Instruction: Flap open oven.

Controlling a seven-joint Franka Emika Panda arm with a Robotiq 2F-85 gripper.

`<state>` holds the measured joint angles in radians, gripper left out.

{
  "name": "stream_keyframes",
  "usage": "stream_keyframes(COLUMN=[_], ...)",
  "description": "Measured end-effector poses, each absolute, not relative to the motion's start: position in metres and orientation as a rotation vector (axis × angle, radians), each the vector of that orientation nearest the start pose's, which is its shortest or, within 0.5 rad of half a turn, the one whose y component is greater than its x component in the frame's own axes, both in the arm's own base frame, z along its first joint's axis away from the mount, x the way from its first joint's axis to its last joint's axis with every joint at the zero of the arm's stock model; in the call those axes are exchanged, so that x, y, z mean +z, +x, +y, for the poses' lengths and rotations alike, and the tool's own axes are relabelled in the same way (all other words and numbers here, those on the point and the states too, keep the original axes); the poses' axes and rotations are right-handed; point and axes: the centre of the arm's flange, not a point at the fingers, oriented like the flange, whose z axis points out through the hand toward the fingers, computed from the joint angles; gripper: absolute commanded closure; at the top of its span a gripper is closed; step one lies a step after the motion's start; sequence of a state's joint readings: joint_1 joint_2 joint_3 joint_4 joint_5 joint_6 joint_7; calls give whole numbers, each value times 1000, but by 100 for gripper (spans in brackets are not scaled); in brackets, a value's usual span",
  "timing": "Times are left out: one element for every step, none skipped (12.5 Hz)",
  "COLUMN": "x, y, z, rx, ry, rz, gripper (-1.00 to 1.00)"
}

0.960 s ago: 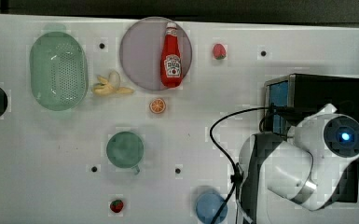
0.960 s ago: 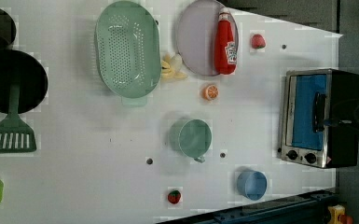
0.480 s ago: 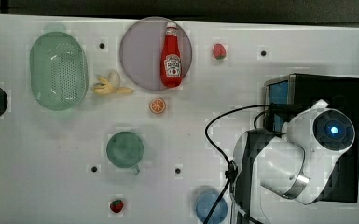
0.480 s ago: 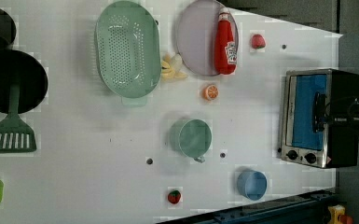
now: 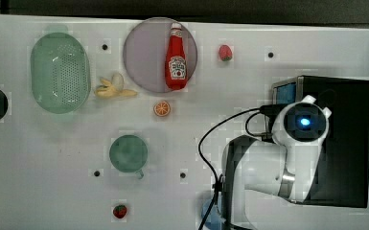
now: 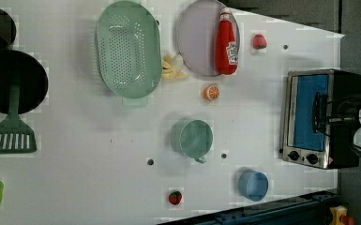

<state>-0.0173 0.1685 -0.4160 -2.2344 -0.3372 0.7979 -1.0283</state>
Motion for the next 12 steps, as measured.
stream_keyframes(x=[299, 297, 293, 289, 283, 276, 267, 257, 244, 227, 209, 188], y=[491, 492, 494, 497, 502, 505, 508, 510, 513, 515, 515, 513], z=[-221, -211, -199, -186, -171, -157, -141, -123, -106, -88, -72, -60], rx=[218, 226, 238, 237, 234, 240, 245, 244, 237, 232, 253, 289], ry=[-3437, -3461, -3494, -3519, -3546, -3580, -3606, -3637, -3651, -3659, -3670, -3681], rz=[-101, -104, -139, -142, -153, -166, -156, -183, -165, -144, -152, -154], gripper=[65, 65, 65, 65, 65, 65, 65, 65, 65, 65, 65, 65])
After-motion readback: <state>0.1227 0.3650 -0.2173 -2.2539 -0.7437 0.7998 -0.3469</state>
